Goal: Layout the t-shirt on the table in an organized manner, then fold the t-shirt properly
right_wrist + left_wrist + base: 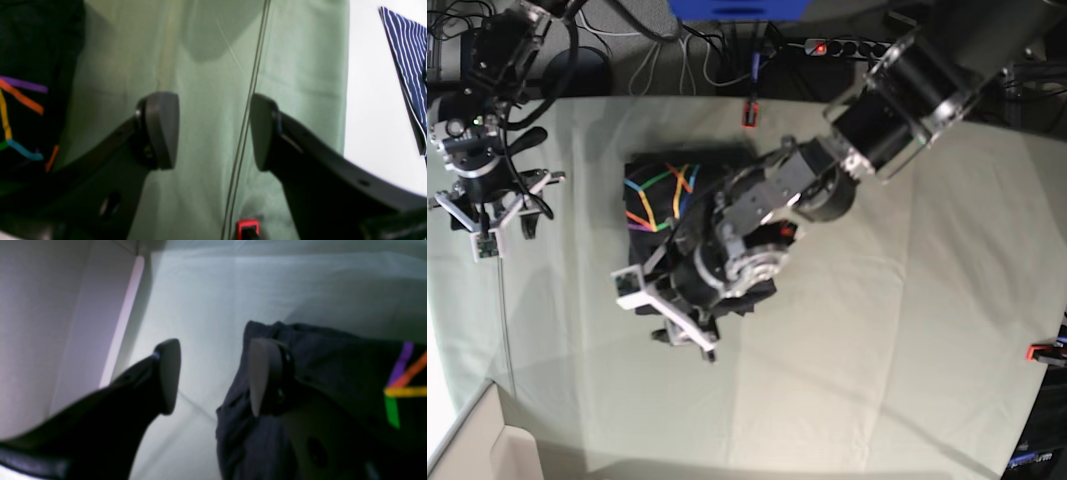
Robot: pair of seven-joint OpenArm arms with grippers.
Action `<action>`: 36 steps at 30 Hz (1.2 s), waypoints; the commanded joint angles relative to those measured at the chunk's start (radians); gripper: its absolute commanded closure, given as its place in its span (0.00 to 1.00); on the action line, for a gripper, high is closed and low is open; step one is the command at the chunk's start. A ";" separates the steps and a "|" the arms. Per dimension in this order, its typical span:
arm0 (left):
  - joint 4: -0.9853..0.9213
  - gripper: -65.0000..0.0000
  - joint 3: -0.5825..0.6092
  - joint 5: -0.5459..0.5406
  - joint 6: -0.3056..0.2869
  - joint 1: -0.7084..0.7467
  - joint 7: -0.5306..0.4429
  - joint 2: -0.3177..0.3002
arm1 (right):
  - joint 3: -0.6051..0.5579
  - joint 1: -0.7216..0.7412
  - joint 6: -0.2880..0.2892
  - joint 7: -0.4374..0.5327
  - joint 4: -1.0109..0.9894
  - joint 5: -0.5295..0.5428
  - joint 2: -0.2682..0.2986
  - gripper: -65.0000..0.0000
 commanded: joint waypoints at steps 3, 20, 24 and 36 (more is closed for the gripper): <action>0.100 0.50 -0.088 0.018 0.017 0.021 -0.013 -0.022 | 0.001 0.008 0.000 0.020 0.017 0.012 0.006 0.48; 0.447 1.00 -1.131 0.012 0.016 0.629 -0.015 0.038 | 0.077 -0.092 0.000 0.020 0.009 0.012 -0.079 1.00; 0.538 1.00 -1.165 -0.039 0.016 0.792 -0.013 0.048 | 0.131 -0.188 0.000 0.018 0.026 0.024 -0.079 1.00; 0.507 1.00 -1.035 -0.206 0.016 1.224 0.021 0.065 | 0.074 -0.543 0.019 0.020 -0.071 0.287 -0.079 1.00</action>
